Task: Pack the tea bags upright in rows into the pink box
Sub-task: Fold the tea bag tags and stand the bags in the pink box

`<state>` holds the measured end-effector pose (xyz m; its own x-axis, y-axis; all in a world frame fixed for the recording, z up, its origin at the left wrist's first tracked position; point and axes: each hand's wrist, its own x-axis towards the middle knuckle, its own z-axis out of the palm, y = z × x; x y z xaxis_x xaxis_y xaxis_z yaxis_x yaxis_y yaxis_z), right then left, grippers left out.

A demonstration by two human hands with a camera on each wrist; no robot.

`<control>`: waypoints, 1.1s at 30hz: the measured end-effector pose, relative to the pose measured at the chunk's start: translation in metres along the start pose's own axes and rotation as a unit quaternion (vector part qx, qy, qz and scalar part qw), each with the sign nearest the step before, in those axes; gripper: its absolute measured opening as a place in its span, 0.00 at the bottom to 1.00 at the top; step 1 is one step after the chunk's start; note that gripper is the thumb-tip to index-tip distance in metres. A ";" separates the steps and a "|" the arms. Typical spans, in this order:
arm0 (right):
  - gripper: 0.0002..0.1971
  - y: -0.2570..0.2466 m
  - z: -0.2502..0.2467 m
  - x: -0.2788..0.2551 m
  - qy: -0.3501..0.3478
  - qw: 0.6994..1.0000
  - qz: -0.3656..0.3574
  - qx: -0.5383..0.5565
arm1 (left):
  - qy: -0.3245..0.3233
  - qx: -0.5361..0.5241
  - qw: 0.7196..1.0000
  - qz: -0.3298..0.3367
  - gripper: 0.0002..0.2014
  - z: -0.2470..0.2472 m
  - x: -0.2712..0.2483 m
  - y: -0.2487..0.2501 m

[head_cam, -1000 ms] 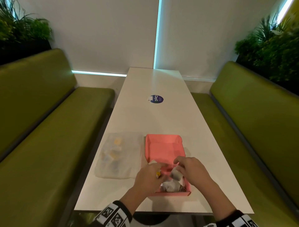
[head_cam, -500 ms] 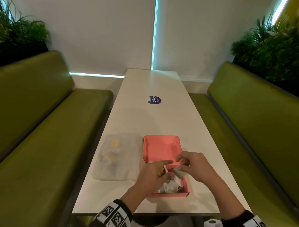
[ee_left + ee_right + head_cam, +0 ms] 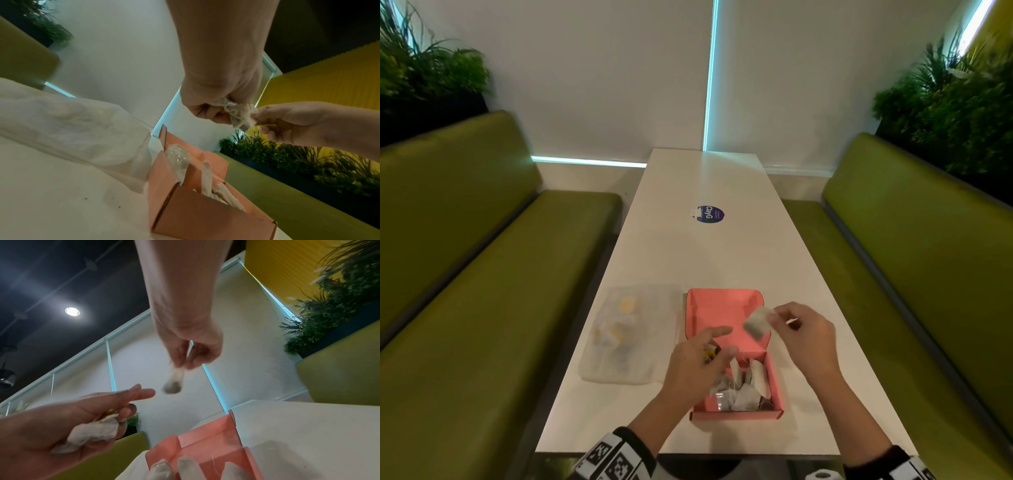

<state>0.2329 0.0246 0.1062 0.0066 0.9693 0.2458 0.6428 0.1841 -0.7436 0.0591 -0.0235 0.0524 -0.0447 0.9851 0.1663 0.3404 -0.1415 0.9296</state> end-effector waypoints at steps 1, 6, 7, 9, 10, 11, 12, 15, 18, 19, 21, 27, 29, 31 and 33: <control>0.06 0.000 -0.001 0.000 0.034 0.999 -0.008 -0.010 | 0.016 -0.006 1.000 -0.001 0.14 -0.001 0.000 -0.001; 0.13 -0.006 0.002 -0.007 -0.277 0.960 -0.017 -0.030 | 0.049 -0.022 0.998 0.015 0.09 -0.008 0.001 -0.005; 0.14 -0.003 0.004 -0.006 -0.256 0.965 -0.020 -0.049 | 0.046 -0.031 0.998 0.018 0.09 -0.008 0.001 -0.004; 0.13 -0.002 0.005 -0.005 -0.216 0.975 -0.015 -0.041 | 0.023 -0.045 0.999 0.014 0.11 -0.010 0.000 -0.001; 0.11 -0.002 0.005 -0.006 -0.221 0.975 -0.008 -0.019 | 0.003 -0.049 0.999 0.008 0.11 -0.010 -0.001 0.001; 0.08 -0.003 0.006 -0.007 -0.236 0.972 -0.001 0.008 | -0.023 -0.046 0.999 0.003 0.10 -0.010 -0.002 0.001; 0.05 -0.004 0.006 -0.009 -0.253 0.967 0.007 0.032 | -0.048 -0.038 0.998 0.000 0.10 -0.009 -0.002 0.002; 0.02 -0.008 0.006 -0.011 -0.275 0.958 0.018 0.072 | -0.069 -0.013 0.997 -0.015 0.05 -0.006 -0.003 -0.002; 0.04 -0.006 0.007 -0.011 -0.228 0.967 0.049 0.103 | -0.047 -0.012 0.998 -0.037 0.06 -0.004 -0.001 -0.008; 0.06 -0.005 0.007 -0.011 -0.221 0.966 0.061 0.121 | -0.042 -0.012 0.998 -0.037 0.07 -0.005 -0.001 -0.008; 0.12 -0.003 0.008 -0.012 -0.246 0.957 0.074 0.131 | -0.033 -0.008 0.999 -0.029 0.08 -0.006 -0.001 -0.008; 0.06 0.002 0.029 -0.019 -0.301 0.951 0.060 0.048 | 0.006 0.002 0.999 -0.043 0.03 -0.010 -0.003 -0.010; 0.04 0.006 0.038 -0.020 -0.284 0.954 0.081 0.059 | 0.037 -0.009 0.997 -0.070 0.09 -0.015 -0.004 -0.015; 0.03 0.009 0.046 -0.020 -0.278 0.953 0.101 0.063 | 0.061 -0.007 0.992 -0.108 0.12 -0.021 -0.006 -0.020; 0.01 0.013 0.053 -0.020 -0.275 0.955 0.106 0.035 | 0.043 0.041 0.988 -0.145 0.14 -0.027 -0.009 -0.025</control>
<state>0.2000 0.0161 0.0585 -0.2851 0.9213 -0.2643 0.6181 -0.0340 -0.7853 0.0258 -0.0310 0.0368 -0.2307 0.9703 -0.0721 0.3767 0.1574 0.9129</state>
